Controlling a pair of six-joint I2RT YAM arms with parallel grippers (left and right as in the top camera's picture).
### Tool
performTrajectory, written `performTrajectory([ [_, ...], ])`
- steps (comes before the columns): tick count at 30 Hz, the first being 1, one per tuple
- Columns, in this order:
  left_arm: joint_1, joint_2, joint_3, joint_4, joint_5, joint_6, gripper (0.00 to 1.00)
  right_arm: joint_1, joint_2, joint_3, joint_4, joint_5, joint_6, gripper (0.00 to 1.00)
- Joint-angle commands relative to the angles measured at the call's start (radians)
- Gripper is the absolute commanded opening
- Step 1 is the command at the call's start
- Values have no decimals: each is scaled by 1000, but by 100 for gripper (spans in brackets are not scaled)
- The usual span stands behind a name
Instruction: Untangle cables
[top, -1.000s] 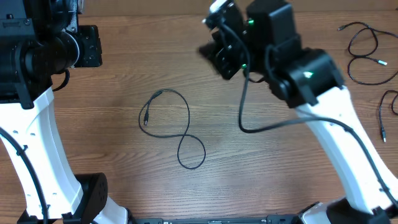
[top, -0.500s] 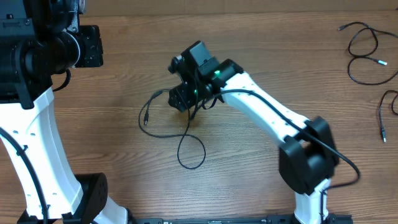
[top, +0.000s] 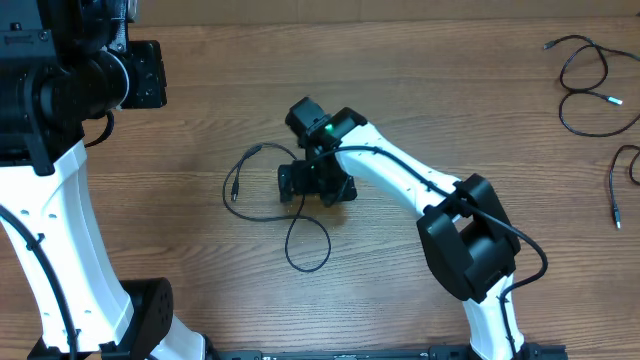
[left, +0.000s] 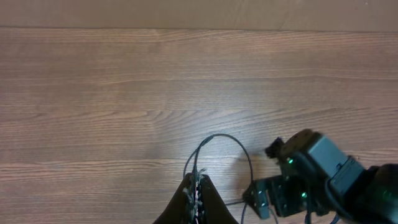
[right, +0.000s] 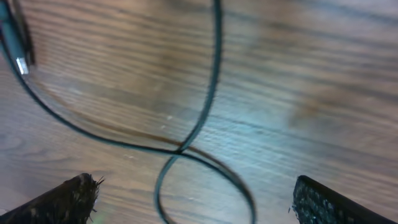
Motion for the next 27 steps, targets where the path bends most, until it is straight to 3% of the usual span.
performTrajectory([
  [1, 4, -6, 4, -1, 11, 5, 4, 55, -5, 3, 13, 10, -5, 100],
  [12, 4, -6, 4, -1, 11, 5, 4, 223, 4, -129, 121, 153, -6, 100],
  [17, 4, -6, 4, -1, 11, 5, 4, 227, 4, -130, 166, 127, -172, 100],
  [27, 4, -6, 4, -1, 11, 5, 4, 227, 15, -170, 184, 182, -229, 100],
])
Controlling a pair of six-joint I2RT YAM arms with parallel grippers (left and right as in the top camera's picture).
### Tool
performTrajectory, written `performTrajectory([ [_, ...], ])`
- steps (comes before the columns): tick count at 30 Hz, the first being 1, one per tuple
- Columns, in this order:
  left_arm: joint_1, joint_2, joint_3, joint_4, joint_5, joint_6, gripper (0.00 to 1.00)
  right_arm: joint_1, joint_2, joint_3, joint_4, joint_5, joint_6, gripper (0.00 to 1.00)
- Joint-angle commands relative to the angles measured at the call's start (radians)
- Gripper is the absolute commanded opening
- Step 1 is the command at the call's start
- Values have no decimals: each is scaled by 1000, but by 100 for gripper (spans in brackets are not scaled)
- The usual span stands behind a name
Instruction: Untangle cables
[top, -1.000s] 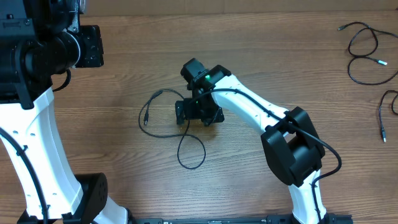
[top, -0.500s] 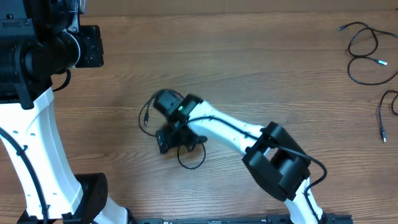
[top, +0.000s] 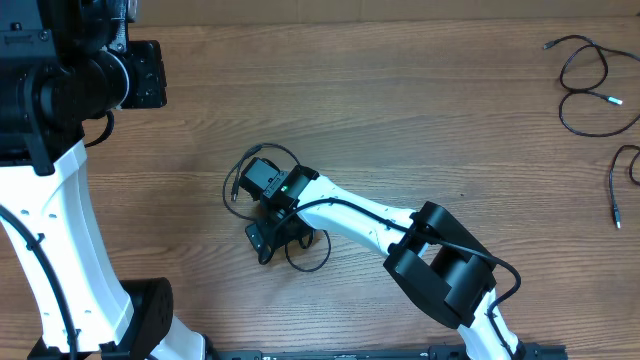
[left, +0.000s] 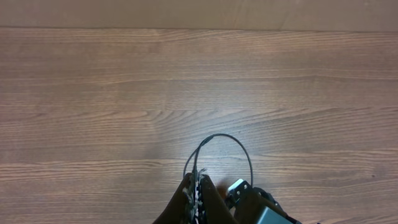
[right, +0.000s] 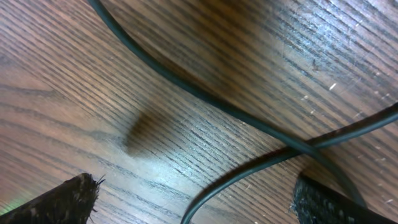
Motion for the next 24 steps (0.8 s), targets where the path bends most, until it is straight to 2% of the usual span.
performTrajectory([
  [1, 4, -6, 4, -1, 11, 5, 4, -4, 18, -46, 13, 76, -31, 100],
  [11, 4, -6, 4, -1, 11, 5, 4, -12, 93, -163, 129, 179, -77, 100],
  [12, 4, -6, 4, -1, 11, 5, 4, -13, 94, -163, 129, 177, -89, 95],
  [13, 4, -6, 4, -1, 11, 5, 4, -14, 98, -164, 129, 172, -104, 81],
  [14, 4, -6, 4, -1, 11, 5, 4, -14, 100, -165, 129, 170, -119, 52],
  [15, 4, -6, 4, -1, 11, 5, 4, -14, 107, -165, 129, 171, -122, 14],
  [16, 4, -6, 4, -1, 11, 5, 4, -14, 112, -165, 129, 170, -122, 4],
  [24, 4, -6, 4, -1, 11, 5, 4, -17, 159, -166, 125, 171, -123, 4],
])
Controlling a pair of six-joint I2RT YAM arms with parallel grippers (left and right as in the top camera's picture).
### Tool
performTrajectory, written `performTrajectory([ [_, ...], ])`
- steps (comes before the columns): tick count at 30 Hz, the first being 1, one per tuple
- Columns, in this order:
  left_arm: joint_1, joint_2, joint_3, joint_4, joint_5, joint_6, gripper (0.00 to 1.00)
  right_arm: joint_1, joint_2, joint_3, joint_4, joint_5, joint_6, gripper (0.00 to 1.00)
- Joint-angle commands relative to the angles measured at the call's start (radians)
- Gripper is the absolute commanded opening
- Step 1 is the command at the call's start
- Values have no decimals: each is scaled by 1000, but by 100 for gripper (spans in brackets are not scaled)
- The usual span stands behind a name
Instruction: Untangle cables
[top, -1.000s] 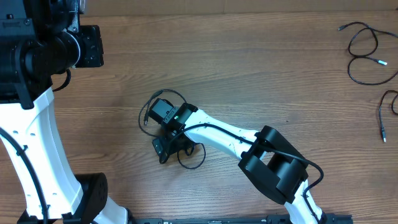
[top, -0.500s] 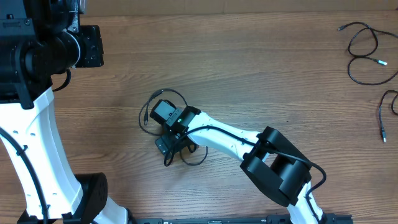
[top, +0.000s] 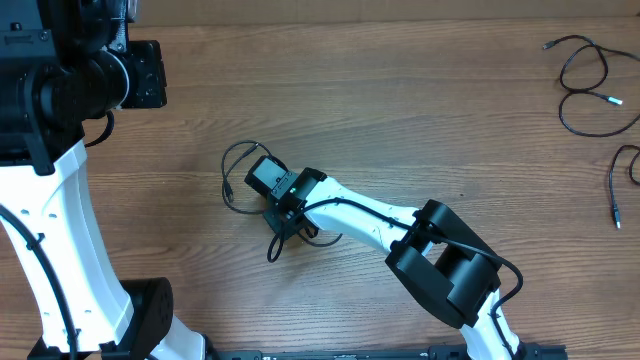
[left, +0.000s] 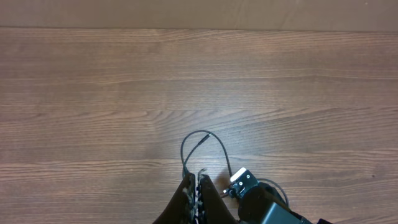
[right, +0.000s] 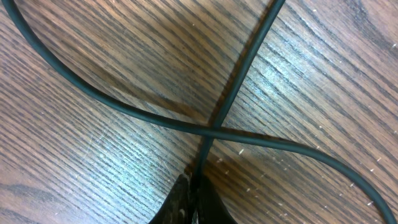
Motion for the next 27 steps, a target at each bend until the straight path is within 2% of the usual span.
performTrajectory([
  [1, 4, -6, 4, -1, 11, 5, 4, 2, 162, -84, -27, -4, -13, 4],
  [19, 4, -6, 4, -1, 10, 5, 4, -119, 161, -78, -101, -91, -13, 4],
  [27, 4, -6, 4, -1, 7, 5, 5, -196, 96, 98, -249, -82, -44, 4],
])
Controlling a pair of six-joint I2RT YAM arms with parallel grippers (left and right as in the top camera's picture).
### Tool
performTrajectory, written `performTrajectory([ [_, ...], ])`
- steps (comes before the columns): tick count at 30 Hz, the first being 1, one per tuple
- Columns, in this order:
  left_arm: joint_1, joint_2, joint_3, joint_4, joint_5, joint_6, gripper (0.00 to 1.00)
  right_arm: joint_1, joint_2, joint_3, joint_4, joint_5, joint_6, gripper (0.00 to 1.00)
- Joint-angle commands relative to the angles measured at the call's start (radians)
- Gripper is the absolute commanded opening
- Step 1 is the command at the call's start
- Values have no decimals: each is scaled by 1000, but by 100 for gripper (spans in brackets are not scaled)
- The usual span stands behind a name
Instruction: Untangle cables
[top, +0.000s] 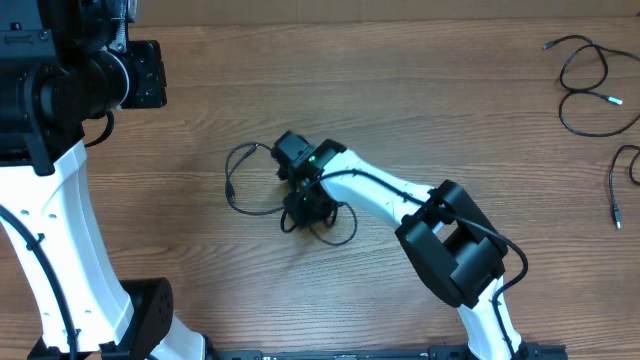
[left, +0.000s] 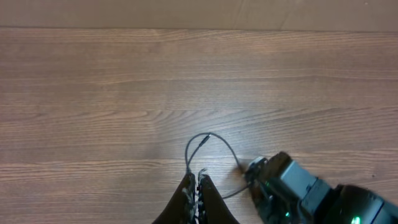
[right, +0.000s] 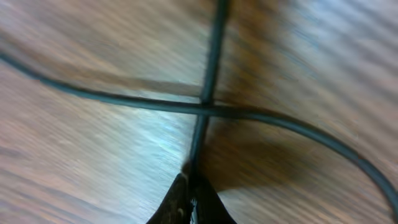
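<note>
A thin black cable (top: 243, 149) lies looped on the wooden table (top: 420, 90), with one plug end (top: 231, 190) at the left and a small loop (top: 345, 232) at the right. My right gripper (top: 300, 212) is down on the table and shut on the cable. Its wrist view shows the jaws (right: 191, 180) pinched on the cable (right: 211, 56) just below a point where two runs cross (right: 205, 107). My left gripper (left: 196, 180) is shut on nothing, raised high at the left; far below it the cable (left: 214, 140) arcs beside the right arm.
Two other black cables lie apart at the table's far right, one coiled (top: 585, 85) near the back edge and one (top: 622, 180) at the right edge. The left arm's white column (top: 60, 250) stands at the left.
My right gripper, still shut on the cable, has moved a little right and its wrist has turned. The cable came with it; the small loop now lies right of the gripper.
My right gripper first hovered open over the cable's middle, then stood open lower left, close over a crossing. By 0.9 s ago it was shut on the cable there. Now the cable has shifted right. The left arm stayed raised and shut throughout.
</note>
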Motion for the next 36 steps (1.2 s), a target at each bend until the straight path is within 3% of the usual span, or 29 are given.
performTrajectory([
  [1, 4, -6, 4, -1, 7, 5, 5, -56, 48, 37, -31, 117, -30, 4],
  [13, 4, -6, 4, -1, 7, 16, 4, -232, -45, 407, -161, 136, -50, 4],
  [21, 4, -6, 4, -1, 8, 24, 4, -321, -44, 407, -163, 3, -51, 4],
  [22, 4, -6, 4, -1, 7, 24, 4, -320, -44, 396, -164, -15, -45, 15],
  [23, 4, -6, 4, -1, 7, 24, 4, -318, -44, 383, -164, -30, -44, 53],
  [24, 4, -6, 4, -1, 8, 24, 4, -312, -44, 372, -163, -37, -43, 84],
  [26, 4, -6, 4, -1, 8, 24, 4, -295, -44, 341, -163, -36, -24, 89],
  [36, 4, -6, 4, -1, 11, 24, 4, -257, -44, 27, -99, 51, 48, 84],
])
